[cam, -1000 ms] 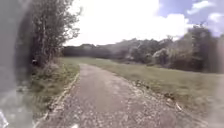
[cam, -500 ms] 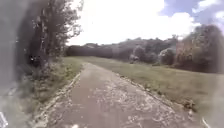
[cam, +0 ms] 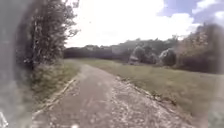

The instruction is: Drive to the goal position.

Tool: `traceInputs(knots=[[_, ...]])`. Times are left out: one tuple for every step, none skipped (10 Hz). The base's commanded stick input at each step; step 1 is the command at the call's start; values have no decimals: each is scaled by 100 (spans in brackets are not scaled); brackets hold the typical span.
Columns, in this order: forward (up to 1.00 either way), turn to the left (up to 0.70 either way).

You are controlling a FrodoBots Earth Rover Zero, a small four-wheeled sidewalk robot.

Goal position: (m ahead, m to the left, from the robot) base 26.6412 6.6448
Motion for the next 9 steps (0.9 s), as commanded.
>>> traceInputs(knots=[[100,30],[100,0],[100,0],[100,0],[100,2],[100,3],[100,27],[100,13],[100,6]])
